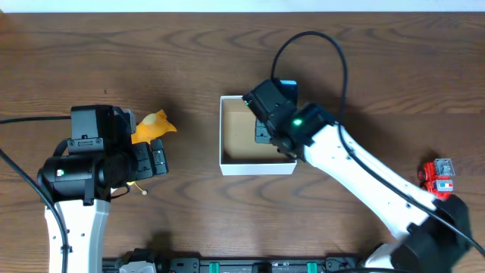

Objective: Pack container
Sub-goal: 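Carry the grey-yellow truck with right gripper into the white box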

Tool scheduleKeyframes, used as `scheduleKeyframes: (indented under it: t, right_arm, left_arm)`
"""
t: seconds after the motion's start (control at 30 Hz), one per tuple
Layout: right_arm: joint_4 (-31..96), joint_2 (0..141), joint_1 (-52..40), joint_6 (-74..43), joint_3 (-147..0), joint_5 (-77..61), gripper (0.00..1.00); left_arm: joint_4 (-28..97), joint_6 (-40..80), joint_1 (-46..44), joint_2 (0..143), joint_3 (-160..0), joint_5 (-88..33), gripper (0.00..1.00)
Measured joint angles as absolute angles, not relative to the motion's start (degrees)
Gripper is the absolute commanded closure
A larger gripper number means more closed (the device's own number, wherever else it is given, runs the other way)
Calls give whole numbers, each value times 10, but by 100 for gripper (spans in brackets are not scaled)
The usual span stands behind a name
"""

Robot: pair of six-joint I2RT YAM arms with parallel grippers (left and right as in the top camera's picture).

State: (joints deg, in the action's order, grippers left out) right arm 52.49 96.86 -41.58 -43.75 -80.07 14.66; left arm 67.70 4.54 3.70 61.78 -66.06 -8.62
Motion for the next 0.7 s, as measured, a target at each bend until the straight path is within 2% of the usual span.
scheduleKeyframes:
  t: [0.27,0.33,0.37,0.5,0.7]
  right_arm:
    - [512,1040,-400,-447,-801,148,99]
    - [505,1052,-389,-448,-801,145,96]
    - [501,1056,-385,-447,-801,143,91]
    - [490,1059,-368,-441,-801,131,58]
    - [485,1059,-362,-417,-801,125,30]
  left_arm:
    - [677,45,37,618,-660,-86,2]
    - [678,45,37,618,-660,-86,2]
    - [678,45,37,618,-660,-86,2]
    - [679,45,37,618,-661,-86,2]
    - [680,45,37,618,-660,-86,2]
